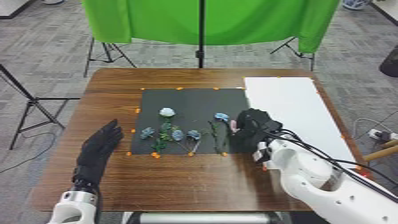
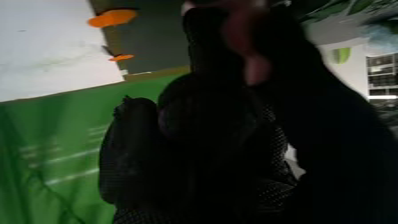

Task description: Arrange flowers

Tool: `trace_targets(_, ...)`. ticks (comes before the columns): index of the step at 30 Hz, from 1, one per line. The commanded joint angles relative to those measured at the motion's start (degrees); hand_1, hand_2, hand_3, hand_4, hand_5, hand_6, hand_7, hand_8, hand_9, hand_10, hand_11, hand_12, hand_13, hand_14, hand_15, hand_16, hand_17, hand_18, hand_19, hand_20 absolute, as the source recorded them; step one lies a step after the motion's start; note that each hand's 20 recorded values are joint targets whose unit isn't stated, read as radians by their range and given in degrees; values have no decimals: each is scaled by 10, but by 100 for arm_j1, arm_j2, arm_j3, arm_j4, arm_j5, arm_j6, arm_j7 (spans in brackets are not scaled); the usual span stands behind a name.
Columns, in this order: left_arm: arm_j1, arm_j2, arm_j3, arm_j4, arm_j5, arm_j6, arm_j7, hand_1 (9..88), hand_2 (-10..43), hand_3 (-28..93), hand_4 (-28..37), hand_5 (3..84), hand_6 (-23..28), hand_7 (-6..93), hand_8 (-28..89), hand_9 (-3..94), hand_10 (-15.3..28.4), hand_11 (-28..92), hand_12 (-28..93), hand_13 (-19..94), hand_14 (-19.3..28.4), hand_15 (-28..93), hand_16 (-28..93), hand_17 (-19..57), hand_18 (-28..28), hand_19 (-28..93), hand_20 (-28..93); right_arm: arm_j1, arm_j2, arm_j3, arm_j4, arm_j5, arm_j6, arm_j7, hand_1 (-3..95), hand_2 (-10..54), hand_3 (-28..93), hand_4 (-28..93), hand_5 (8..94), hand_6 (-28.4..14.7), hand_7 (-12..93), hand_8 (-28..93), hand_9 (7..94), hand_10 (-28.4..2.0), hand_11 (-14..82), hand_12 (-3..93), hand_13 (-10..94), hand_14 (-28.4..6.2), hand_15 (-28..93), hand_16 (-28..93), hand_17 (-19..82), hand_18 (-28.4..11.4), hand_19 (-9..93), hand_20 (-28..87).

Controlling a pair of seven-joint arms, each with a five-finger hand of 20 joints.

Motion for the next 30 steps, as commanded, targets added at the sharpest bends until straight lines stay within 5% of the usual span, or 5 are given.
trace_targets(1, 69, -52, -11, 20, 82, -97, -72, 253, -13, 647, -247, 393, 27, 77, -49, 362, 110, 89, 155, 267, 146, 104, 54, 9, 126, 35, 183, -99, 172, 518, -395, 463, -998, 37, 394, -95, 664, -178, 656, -7, 159, -81, 719, -137, 161, 194, 893, -32, 545, 333, 631, -106, 932, 520)
trace_targets(11, 123, -72, -22, -2, 94, -115, -72, 267, -26, 642, -231, 391, 26, 80, -49, 361, 109, 90, 155, 265, 147, 103, 56, 8, 127, 35, 184, -632, 177, 1671, -798, 576, -1173, 227, 332, -95, 640, -170, 576, -13, 109, -72, 670, -155, 130, 194, 885, -42, 536, 328, 617, -114, 932, 505)
trace_targets(17, 89, -63, 2, 1, 112, -125, -40, 266, -24, 640, -230, 393, 27, 81, -50, 362, 110, 93, 155, 266, 147, 105, 56, 8, 128, 34, 183, -1877, -461, 3228, -1041, 2338, 1233, -377, 299, -86, 637, -138, 611, -23, 124, -66, 690, -161, 141, 198, 854, -66, 496, 317, 575, -128, 899, 456)
trace_targets(24, 49, -58, 24, -35, 229, -7, 156, 265, -22, 641, -231, 398, 28, 85, -52, 368, 113, 100, 153, 272, 149, 116, 54, 11, 125, 33, 181, -2611, -2134, 3570, -636, 5022, 3886, -4128, 190, -18, 729, -148, 658, 7, 188, -96, 724, -145, 147, 178, 526, -135, 174, 248, 102, -139, 166, 244)
trace_targets(30, 7, -45, 25, -90, 420, -33, 313, 264, -22, 646, -232, 405, 29, 90, -54, 375, 113, 108, 151, 278, 149, 122, 49, 15, 124, 33, 180, -3398, -2646, 3883, -688, 5327, 3163, -4602, 80, -21, 835, -170, 513, 28, 173, -116, 461, -117, 53, 112, 212, -80, 35, 109, 84, -98, 42, 210)
